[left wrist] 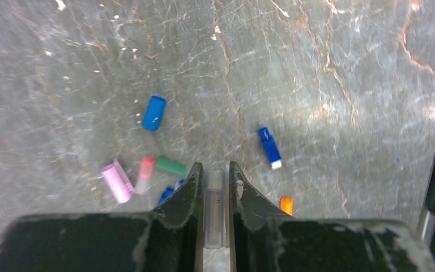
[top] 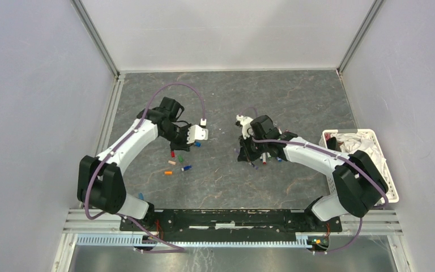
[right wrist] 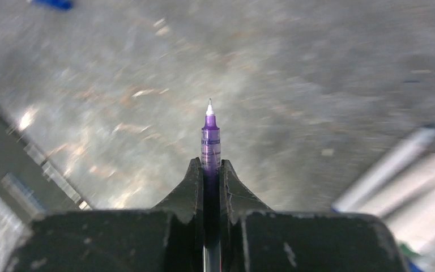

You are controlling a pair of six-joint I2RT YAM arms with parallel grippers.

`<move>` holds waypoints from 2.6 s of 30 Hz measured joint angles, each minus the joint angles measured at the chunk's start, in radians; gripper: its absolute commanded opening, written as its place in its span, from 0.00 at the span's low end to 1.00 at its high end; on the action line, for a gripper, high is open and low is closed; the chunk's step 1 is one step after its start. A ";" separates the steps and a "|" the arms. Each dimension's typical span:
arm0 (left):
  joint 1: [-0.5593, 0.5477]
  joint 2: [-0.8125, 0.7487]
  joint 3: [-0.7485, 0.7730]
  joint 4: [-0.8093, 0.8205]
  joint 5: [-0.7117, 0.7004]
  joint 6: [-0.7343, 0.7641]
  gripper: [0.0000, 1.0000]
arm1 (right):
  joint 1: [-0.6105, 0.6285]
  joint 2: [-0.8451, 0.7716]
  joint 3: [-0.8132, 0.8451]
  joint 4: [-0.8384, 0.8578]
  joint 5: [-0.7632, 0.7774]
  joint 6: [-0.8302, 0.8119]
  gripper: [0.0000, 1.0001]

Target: Open the pen caps

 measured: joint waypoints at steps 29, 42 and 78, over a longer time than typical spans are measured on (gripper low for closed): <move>-0.009 0.118 0.020 0.278 -0.045 -0.433 1.00 | -0.018 0.122 -0.025 0.199 0.734 0.062 0.40; 0.077 0.006 0.203 0.184 -0.034 -0.573 1.00 | -0.023 0.026 -0.041 0.173 0.760 0.061 0.75; 0.316 0.029 -0.634 1.437 -0.328 -1.098 1.00 | -0.287 -0.259 -0.816 1.381 1.461 -0.391 0.98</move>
